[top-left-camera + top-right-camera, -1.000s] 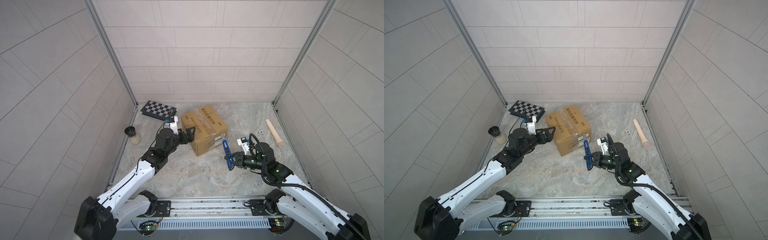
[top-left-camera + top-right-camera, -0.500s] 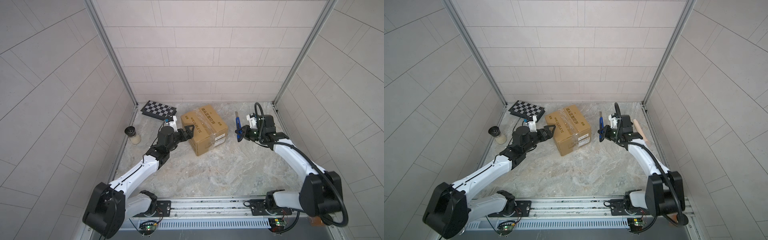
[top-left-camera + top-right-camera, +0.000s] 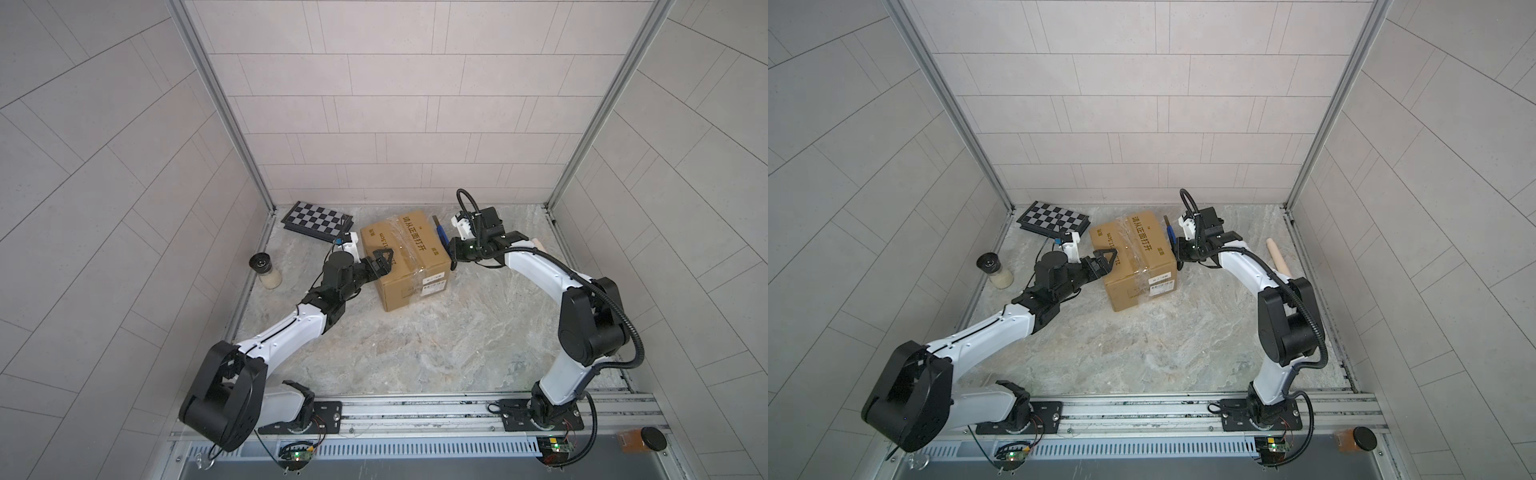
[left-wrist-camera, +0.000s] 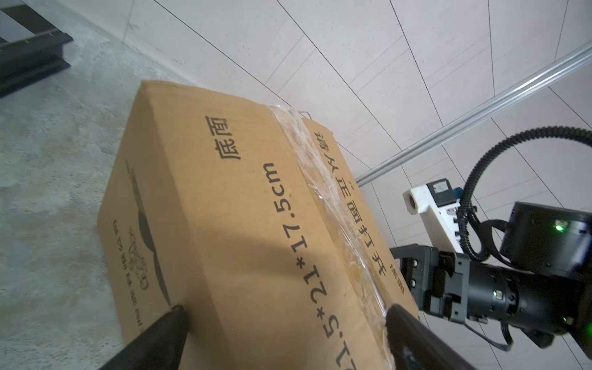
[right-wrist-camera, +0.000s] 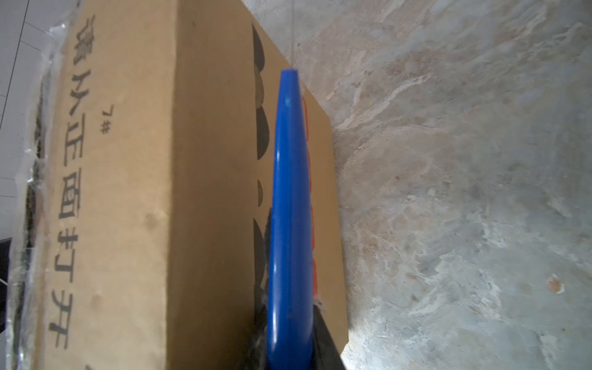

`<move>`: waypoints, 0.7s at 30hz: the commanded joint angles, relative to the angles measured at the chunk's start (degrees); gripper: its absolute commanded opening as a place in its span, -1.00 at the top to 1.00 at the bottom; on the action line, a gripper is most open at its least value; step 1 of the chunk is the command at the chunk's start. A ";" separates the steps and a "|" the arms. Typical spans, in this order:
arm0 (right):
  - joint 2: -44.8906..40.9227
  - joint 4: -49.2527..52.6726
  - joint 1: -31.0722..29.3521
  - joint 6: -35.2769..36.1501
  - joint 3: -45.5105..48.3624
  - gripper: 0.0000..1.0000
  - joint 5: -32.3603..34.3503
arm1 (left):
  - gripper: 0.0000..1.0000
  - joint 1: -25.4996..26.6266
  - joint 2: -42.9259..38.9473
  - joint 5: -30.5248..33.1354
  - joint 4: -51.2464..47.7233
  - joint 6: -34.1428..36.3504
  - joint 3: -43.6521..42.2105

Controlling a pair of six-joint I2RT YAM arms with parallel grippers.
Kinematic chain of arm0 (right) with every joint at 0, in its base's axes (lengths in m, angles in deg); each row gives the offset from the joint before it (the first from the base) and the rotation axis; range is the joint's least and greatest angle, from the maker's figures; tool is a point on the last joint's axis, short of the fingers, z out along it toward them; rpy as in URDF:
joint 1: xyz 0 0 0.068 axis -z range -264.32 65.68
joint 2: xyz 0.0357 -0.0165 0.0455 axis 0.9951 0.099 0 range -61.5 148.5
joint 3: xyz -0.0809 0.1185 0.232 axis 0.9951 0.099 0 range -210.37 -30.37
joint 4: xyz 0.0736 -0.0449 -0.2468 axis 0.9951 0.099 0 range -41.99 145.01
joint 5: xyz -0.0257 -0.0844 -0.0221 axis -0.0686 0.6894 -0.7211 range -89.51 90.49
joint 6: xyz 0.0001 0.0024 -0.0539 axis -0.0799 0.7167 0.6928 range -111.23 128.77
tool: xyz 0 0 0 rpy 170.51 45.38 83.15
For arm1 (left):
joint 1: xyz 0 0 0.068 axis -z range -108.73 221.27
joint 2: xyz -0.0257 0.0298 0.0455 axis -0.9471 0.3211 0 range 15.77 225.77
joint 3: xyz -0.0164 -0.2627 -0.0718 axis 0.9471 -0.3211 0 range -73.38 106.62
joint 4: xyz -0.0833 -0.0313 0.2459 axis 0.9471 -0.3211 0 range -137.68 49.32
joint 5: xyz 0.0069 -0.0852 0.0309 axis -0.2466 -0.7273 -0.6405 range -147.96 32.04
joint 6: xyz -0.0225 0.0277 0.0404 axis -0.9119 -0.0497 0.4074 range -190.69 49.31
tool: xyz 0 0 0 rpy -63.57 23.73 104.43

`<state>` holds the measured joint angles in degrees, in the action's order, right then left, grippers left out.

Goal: Unpack the express box

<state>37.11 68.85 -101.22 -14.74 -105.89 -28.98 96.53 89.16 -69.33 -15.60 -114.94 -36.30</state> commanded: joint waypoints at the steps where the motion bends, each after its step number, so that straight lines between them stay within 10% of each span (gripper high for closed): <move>1: -2.96 -1.87 -3.57 -1.17 2.48 1.00 -2.96 | -0.99 3.03 -2.23 -2.88 2.08 -2.47 -2.51; 21: -30.58 -6.25 -5.14 -13.76 30.24 1.00 1.07 | -1.00 14.33 -27.27 8.87 -8.88 -11.09 -19.36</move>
<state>11.62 61.35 -107.98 -26.39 -77.96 -24.87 109.69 64.48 -57.60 -18.48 -124.31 -54.22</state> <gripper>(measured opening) 0.185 0.997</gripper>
